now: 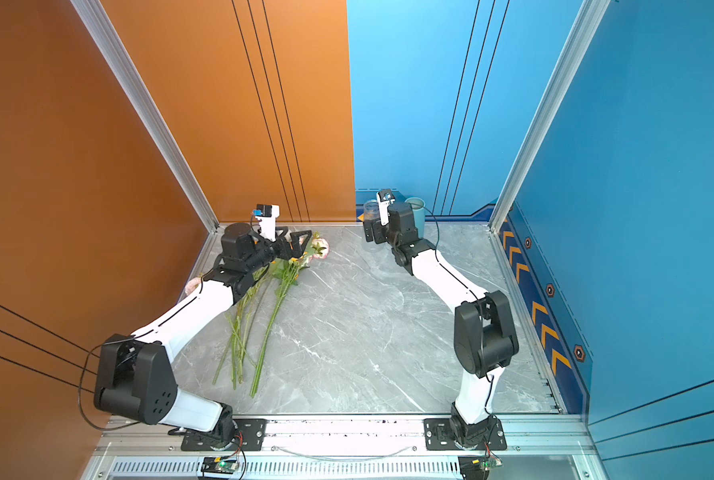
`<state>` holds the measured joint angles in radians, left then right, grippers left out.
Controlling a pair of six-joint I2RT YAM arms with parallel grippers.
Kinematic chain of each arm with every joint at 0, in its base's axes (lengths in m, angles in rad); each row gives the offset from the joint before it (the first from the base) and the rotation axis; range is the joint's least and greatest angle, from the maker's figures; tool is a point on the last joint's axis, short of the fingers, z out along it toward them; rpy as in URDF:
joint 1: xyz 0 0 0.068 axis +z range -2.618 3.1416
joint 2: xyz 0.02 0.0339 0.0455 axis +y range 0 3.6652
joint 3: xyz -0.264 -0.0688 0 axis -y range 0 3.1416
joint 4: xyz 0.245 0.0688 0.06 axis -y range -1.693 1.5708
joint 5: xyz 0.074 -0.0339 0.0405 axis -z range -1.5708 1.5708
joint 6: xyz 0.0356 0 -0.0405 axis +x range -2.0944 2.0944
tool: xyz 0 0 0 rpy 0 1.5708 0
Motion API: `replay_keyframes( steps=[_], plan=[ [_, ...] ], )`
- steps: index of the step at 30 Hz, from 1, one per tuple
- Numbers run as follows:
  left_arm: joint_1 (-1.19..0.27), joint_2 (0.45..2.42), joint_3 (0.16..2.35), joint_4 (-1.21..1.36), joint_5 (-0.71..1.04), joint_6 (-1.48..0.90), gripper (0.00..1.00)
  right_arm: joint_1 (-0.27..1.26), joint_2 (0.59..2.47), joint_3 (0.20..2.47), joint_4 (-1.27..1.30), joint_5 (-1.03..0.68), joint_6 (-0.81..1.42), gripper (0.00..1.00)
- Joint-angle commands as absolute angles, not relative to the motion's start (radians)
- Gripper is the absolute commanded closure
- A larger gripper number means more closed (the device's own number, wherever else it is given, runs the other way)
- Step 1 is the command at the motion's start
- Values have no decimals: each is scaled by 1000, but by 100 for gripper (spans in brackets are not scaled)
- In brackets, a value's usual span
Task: Arrange the flowers into the vase
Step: 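Grasp the clear ribbed glass vase with the right gripper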
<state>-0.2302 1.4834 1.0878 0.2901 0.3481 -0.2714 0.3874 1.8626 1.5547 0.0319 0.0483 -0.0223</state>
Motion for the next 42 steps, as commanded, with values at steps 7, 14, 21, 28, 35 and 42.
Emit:
replay_keyframes(
  steps=[7,14,21,28,35,42],
  plan=[
    [-256,1445,1077,290,357,-235,2,392,2064,1790,-7,43,-15,0],
    [-271,1448,1079,291,374,-220,2,389,2129,1790,53,102,-16,0],
    [-281,1452,1084,290,394,-235,2,370,2162,1813,110,112,13,0],
    [-296,1463,1087,290,407,-239,2,347,2239,1893,130,82,41,0],
    [-299,1465,1088,290,415,-242,2,347,2303,1952,150,66,35,0],
    [-298,1474,1092,290,421,-252,2,348,2329,1960,182,65,39,2]
  ],
)
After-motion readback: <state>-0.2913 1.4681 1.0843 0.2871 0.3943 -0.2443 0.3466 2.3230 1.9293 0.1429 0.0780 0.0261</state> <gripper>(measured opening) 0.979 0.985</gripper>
